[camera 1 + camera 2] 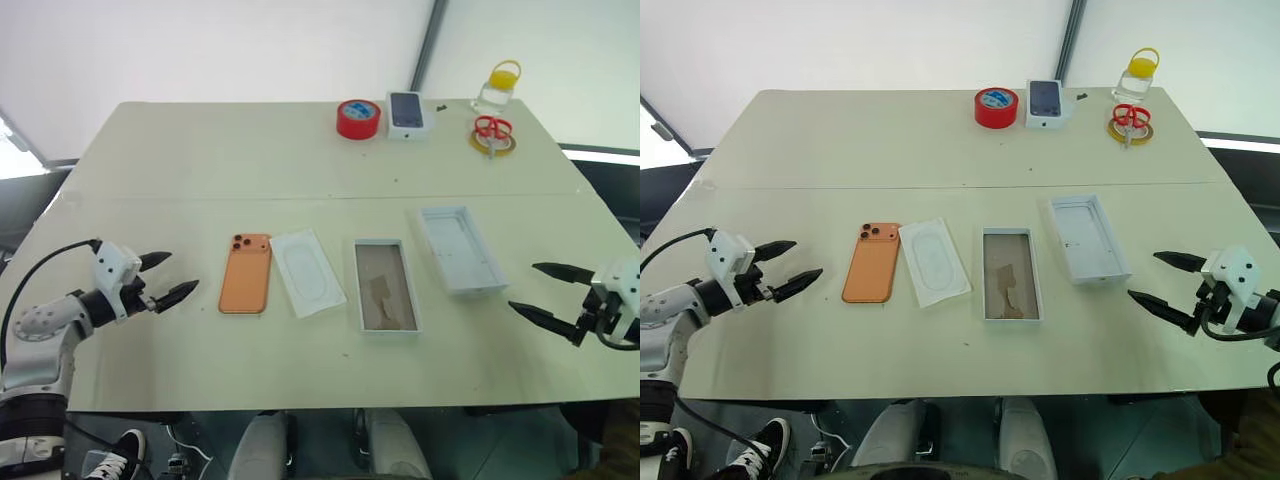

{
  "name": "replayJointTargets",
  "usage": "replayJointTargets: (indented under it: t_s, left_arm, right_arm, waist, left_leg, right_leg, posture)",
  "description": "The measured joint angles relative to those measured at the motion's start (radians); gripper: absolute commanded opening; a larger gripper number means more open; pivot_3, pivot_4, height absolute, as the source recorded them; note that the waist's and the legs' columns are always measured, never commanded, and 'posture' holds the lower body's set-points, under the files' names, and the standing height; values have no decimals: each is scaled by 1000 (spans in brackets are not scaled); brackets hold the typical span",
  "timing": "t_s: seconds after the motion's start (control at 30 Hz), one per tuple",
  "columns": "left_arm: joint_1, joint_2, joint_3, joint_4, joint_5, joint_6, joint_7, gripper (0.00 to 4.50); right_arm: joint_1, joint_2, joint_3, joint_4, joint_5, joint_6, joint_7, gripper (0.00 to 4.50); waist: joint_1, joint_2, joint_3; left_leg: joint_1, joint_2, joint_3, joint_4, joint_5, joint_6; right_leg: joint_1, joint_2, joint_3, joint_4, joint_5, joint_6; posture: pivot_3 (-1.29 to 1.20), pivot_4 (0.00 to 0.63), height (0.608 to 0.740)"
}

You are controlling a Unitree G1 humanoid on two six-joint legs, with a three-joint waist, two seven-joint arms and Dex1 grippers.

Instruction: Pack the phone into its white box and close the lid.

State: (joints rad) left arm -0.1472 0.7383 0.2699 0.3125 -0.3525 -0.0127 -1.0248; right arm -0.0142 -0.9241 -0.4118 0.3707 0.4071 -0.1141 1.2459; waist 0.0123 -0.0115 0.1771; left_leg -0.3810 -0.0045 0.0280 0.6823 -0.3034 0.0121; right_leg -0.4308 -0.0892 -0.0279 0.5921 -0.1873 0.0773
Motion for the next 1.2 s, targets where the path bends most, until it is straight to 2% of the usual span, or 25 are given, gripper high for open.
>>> replayJointTargets:
  t_s: [0.67,1.1,1.2]
  left_arm:
    - [16,8,-1,-4,12,-9,2,4454]
    - [15,-3,-8,-101,12,136,74,4454]
    - [21,-21,-16,-216,-24,283,128,4454]
  right_arm:
    - [-34,0,5,43,-31,-24,2,4500]
    - [-34,1,13,36,-32,-22,-8,4500]
    - [-32,1,28,-27,-28,-1,-2,4500]
  waist:
    - [0,0,0]
    - [0,0,0]
    - [0,0,0]
  left_leg:
    - [0,0,0,0,0,0]
    - [0,0,0,0,0,0]
    - [-1,0,0,0,0,0]
  right_leg:
    - [0,0,0,0,0,0]
    - [0,0,0,0,0,0]
    - [0,0,0,0,0,0]
  posture:
    - [0,150,739]
    - [0,150,739]
    - [0,150,739]
